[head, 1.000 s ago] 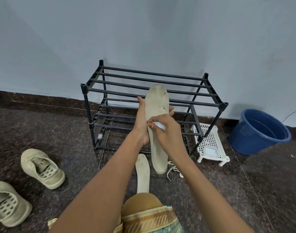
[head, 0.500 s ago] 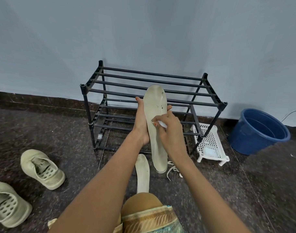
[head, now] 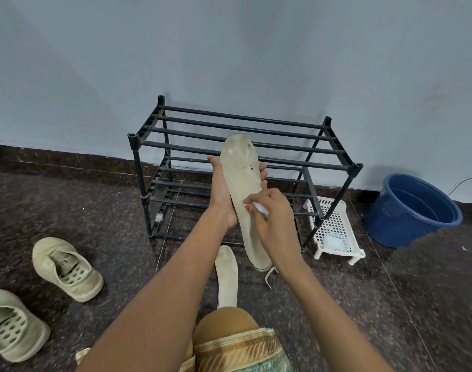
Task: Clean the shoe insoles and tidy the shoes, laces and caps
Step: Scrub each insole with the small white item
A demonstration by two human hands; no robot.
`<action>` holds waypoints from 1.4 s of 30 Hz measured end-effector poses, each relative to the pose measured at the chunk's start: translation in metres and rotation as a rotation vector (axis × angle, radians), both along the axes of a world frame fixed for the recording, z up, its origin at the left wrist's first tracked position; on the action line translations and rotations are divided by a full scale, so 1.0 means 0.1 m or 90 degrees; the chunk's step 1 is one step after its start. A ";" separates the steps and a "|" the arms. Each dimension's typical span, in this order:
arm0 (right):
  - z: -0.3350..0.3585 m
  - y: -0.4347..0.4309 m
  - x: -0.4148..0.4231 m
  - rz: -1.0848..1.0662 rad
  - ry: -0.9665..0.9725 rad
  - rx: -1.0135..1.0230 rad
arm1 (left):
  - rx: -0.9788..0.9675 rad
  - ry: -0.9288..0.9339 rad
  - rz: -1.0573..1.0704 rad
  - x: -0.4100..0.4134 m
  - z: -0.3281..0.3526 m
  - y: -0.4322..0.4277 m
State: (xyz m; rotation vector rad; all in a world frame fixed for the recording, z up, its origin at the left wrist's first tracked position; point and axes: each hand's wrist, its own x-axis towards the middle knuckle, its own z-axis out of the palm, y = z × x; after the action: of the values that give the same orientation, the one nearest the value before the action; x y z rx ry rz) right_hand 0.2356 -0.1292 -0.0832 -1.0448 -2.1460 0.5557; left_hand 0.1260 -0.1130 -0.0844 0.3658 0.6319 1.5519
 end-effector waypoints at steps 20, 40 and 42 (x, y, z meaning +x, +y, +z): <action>0.01 0.00 0.02 -0.017 0.028 -0.026 | 0.012 -0.012 -0.004 -0.01 0.00 0.01; 0.03 0.11 0.11 -0.063 0.075 -0.027 | 0.014 -0.010 0.005 -0.02 0.03 -0.02; 0.03 0.14 0.11 -0.080 0.082 -0.024 | 0.013 -0.016 0.011 -0.02 0.03 -0.01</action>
State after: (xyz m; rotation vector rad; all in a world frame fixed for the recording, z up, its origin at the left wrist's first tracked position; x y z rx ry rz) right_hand 0.2462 -0.1150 -0.0799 -1.1242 -1.9498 0.5894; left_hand 0.1238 -0.1143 -0.0818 0.3560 0.6011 1.5786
